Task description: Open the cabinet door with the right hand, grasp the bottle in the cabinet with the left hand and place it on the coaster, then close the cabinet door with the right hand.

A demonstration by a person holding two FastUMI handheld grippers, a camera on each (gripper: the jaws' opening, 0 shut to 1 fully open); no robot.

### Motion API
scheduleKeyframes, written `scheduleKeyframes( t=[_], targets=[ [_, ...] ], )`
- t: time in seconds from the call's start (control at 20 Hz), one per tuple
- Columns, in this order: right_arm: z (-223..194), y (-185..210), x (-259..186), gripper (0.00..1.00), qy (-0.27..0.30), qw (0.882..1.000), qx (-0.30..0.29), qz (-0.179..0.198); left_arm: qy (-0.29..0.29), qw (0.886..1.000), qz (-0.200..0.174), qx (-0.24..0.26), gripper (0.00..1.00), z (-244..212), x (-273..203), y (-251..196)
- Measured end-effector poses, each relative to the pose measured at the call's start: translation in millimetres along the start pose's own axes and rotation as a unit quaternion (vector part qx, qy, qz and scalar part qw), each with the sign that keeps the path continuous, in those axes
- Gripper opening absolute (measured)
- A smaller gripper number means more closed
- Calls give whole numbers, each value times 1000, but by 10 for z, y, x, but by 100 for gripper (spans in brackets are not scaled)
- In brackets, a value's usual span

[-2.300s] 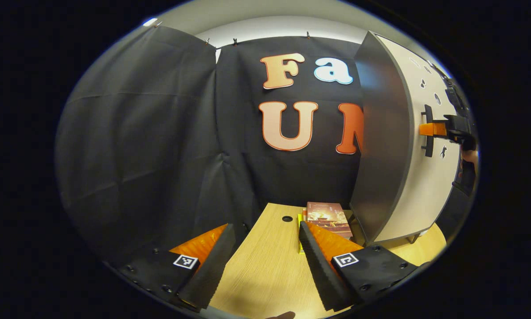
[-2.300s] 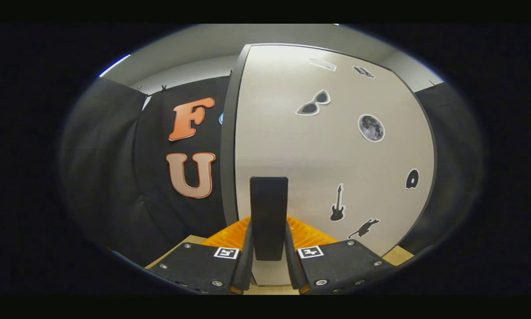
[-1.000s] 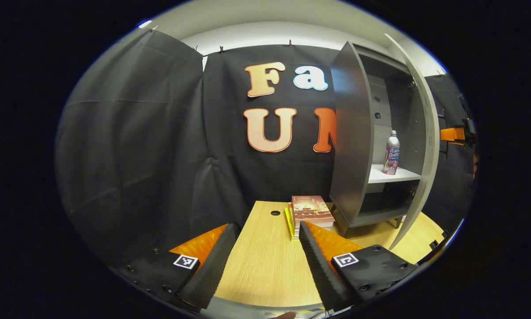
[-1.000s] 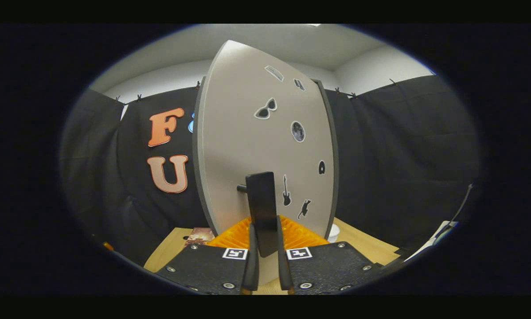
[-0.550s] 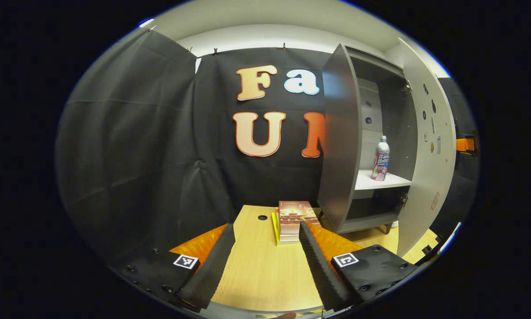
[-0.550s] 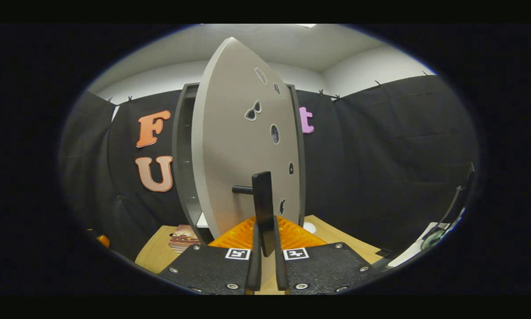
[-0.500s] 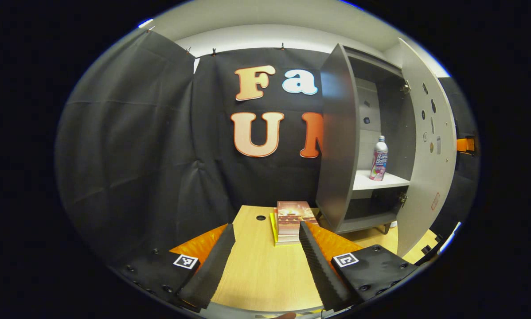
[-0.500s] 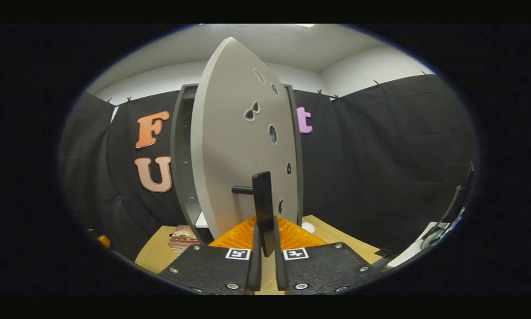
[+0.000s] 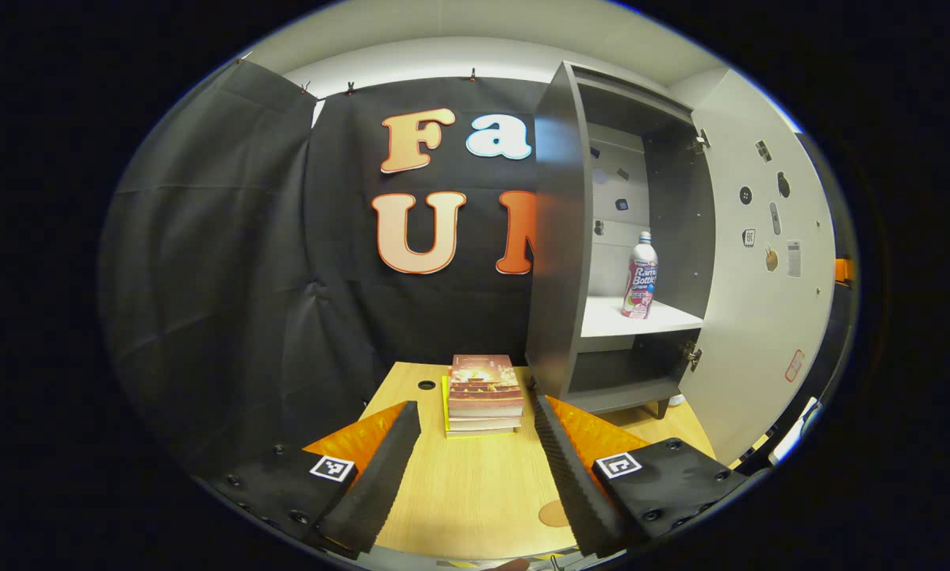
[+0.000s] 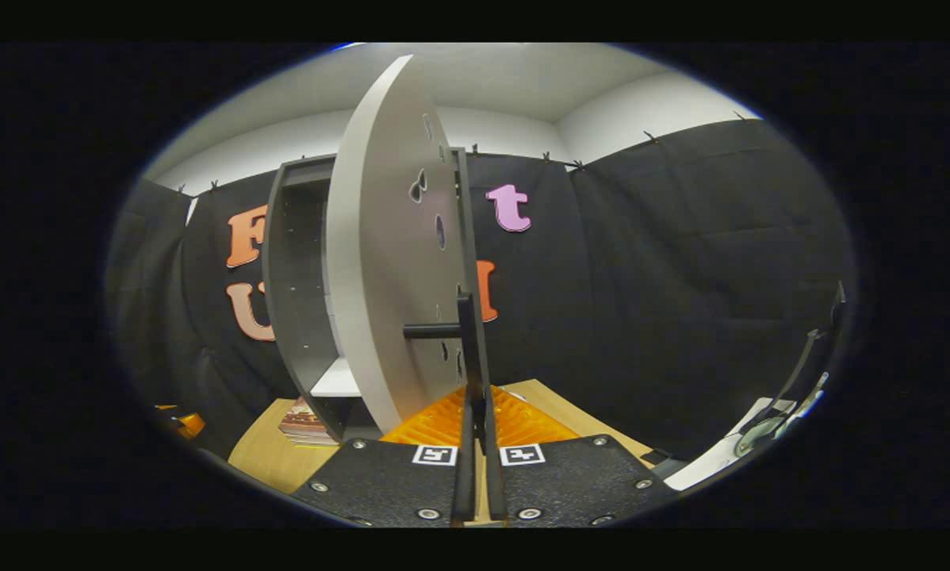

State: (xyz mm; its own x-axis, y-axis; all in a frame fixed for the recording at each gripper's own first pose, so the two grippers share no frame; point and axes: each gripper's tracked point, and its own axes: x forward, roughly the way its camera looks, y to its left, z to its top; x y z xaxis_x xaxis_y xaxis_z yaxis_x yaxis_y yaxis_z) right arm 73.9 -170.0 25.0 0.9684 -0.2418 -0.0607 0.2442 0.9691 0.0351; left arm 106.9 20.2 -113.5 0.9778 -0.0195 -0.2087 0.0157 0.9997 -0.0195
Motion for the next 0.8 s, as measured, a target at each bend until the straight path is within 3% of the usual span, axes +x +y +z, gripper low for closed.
scheduleKeyframes(
  t=[0.1, 0.2, 0.35, 0.45, 0.6, 0.8],
  targets=[
    [30, -166, 21, 0, 0, 1000, 7, 20, 2, 1000, 0, 1, 95, -9, 91, -174],
    [34, -327, 44, 8, -2, 999, 14, 44, 6, 1000, -4, -1, 95, -21, 170, -368],
    [63, -523, 91, 0, -3, 997, 25, 73, 6, 1000, -9, 2, 95, -6, 260, -659],
    [77, -612, 107, 8, -3, 995, 26, 91, 6, 1000, -11, 4, 95, 7, 326, -845],
    [107, -759, 168, 0, -3, 993, 33, 112, -2, 1000, -10, -9, 95, 55, 396, -1084],
    [123, -866, 243, 5, -6, 988, 45, 149, 7, 1000, 6, -10, 95, 72, 449, -1261]
  ],
)
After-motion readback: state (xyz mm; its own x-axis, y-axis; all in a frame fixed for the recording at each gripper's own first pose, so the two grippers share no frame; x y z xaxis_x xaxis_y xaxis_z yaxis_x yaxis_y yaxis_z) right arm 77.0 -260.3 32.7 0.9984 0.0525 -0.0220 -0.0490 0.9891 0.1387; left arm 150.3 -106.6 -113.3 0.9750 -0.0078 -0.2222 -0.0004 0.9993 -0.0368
